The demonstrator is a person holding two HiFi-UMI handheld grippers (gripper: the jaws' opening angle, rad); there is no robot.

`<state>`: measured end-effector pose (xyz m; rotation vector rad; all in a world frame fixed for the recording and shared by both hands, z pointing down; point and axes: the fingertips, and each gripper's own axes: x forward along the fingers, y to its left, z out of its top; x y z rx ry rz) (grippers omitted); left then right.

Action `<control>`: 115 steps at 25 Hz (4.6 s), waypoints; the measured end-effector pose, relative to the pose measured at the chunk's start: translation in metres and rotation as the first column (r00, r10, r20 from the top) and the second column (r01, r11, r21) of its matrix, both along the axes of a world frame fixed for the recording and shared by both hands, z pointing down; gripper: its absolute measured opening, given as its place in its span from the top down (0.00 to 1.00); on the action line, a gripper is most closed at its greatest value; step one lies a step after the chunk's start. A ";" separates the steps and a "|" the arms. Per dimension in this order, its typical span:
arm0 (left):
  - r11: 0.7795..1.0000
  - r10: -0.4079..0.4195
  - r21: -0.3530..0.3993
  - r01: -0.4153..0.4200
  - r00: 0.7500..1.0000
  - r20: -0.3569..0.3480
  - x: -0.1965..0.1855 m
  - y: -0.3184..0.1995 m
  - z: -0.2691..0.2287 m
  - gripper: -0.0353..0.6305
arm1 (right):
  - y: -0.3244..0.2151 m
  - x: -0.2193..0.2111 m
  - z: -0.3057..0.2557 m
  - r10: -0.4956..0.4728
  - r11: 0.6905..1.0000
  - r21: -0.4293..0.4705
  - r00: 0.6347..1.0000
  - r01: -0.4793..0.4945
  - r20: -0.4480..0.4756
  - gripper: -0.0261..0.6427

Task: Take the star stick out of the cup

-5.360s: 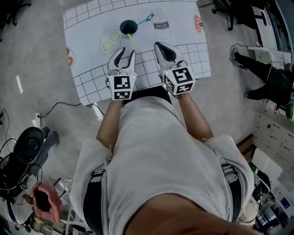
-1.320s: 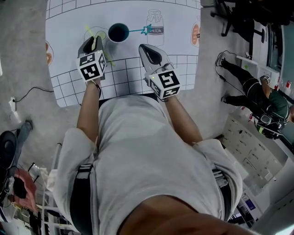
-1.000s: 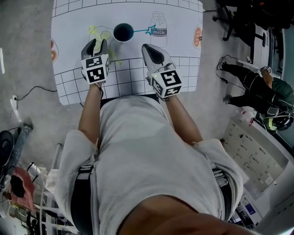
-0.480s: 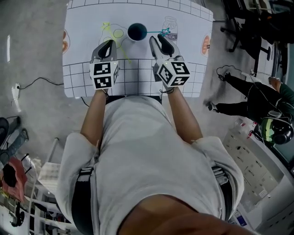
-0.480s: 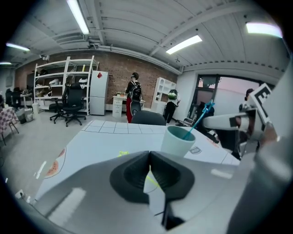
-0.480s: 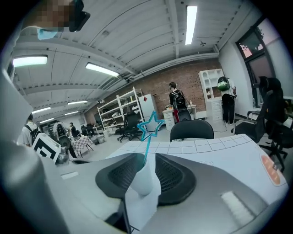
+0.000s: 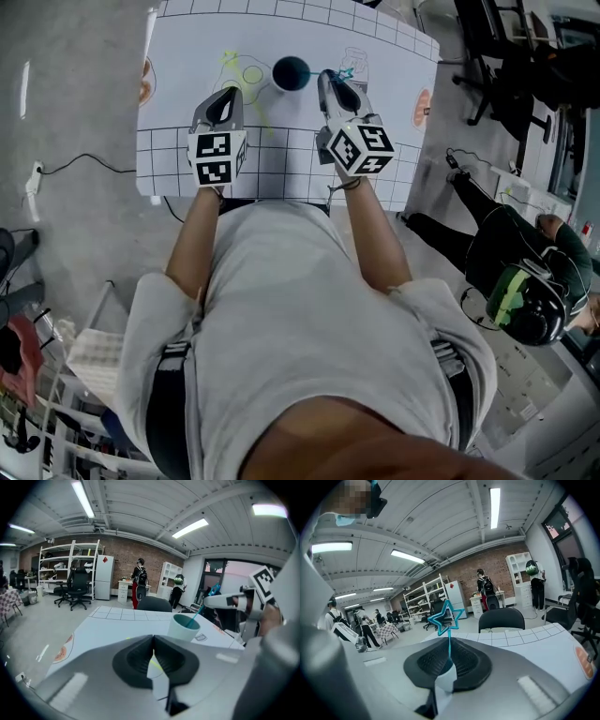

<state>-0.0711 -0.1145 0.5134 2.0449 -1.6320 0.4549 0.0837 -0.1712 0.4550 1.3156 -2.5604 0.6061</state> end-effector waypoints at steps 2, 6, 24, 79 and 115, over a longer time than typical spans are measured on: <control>1.000 -0.004 0.006 0.004 1.000 -0.001 -0.001 0.000 -0.003 0.94 | 0.000 -0.003 -0.012 -0.011 1.000 0.023 1.000 0.011 0.011 0.94; 1.000 -0.001 0.027 0.002 1.000 -0.008 -0.001 -0.001 -0.011 0.94 | 0.000 -0.006 -0.040 -0.021 0.997 0.075 1.000 0.020 0.018 0.94; 0.997 0.010 0.074 -0.006 0.999 -0.048 -0.006 0.014 -0.025 0.94 | 0.060 -0.040 -0.129 -0.180 0.971 0.148 0.981 0.189 -0.068 0.94; 0.990 -0.100 -0.104 0.094 0.994 -0.045 -0.066 0.053 0.038 0.94 | 0.039 -0.168 0.126 -0.311 0.950 -0.134 0.869 0.281 -0.385 0.87; 0.961 0.178 0.226 -0.158 0.982 -0.068 0.061 0.065 -0.080 0.94 | 0.112 -0.026 -0.034 0.108 0.981 0.184 0.970 -0.067 -0.218 0.96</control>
